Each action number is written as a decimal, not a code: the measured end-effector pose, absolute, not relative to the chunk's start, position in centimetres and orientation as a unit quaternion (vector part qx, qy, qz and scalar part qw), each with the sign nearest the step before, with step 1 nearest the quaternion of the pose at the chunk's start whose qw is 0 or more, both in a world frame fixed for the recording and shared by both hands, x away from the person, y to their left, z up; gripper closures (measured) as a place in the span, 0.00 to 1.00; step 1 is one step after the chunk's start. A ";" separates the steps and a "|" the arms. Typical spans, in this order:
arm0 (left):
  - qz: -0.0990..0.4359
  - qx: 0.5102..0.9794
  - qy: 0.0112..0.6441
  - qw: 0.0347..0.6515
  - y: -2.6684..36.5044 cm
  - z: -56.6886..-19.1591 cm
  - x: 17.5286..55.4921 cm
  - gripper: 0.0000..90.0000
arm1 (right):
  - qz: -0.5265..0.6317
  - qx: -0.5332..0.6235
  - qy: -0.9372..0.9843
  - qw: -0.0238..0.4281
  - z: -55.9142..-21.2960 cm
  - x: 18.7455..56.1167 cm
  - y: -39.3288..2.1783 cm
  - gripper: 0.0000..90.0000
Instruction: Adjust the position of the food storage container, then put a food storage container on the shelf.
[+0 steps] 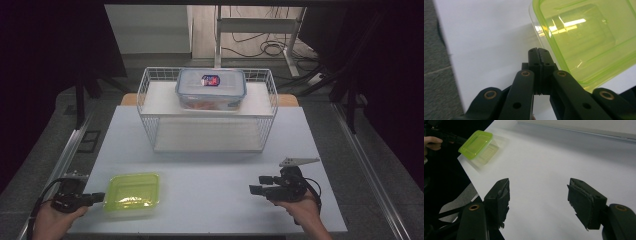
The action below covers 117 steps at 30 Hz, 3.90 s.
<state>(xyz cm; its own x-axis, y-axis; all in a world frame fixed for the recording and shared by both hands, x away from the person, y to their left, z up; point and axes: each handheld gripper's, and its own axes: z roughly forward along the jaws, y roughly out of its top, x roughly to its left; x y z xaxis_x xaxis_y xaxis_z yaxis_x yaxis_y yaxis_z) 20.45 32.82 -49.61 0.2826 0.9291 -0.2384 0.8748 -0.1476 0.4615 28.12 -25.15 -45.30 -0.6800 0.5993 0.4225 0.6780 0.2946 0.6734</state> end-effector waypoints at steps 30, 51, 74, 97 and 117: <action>0.010 0.807 0.521 0.277 22.3 -49.0 24.8 1.00 | -0.444 -0.398 -0.801 0.044 -45.1 28.1 -25.5 0.38; -0.013 0.820 0.491 0.294 16.4 -48.7 26.9 1.00 | -0.444 -0.401 -0.800 0.044 -45.2 28.2 -25.8 0.38; -0.098 0.720 0.505 0.466 18.9 -47.6 25.2 0.44 | -0.461 -0.432 -0.771 0.082 -46.9 28.6 -25.6 0.36; -0.150 0.681 0.521 0.492 19.3 -49.9 25.9 0.34 | -0.478 -0.452 -0.741 0.135 -48.6 29.6 -23.6 0.39; -0.216 0.654 0.536 0.489 19.4 -52.6 27.8 0.36 | -0.466 -0.474 -0.724 0.184 -50.9 31.7 -20.9 0.49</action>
<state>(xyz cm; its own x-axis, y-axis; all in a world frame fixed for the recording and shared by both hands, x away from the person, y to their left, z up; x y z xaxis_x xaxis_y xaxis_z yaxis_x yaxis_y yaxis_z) 27.76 19.37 -52.58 0.3322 0.4895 -0.8063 0.9118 0.0522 0.4074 31.66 -20.90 -50.92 -0.4833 0.5148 0.7081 0.8578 0.1166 0.5006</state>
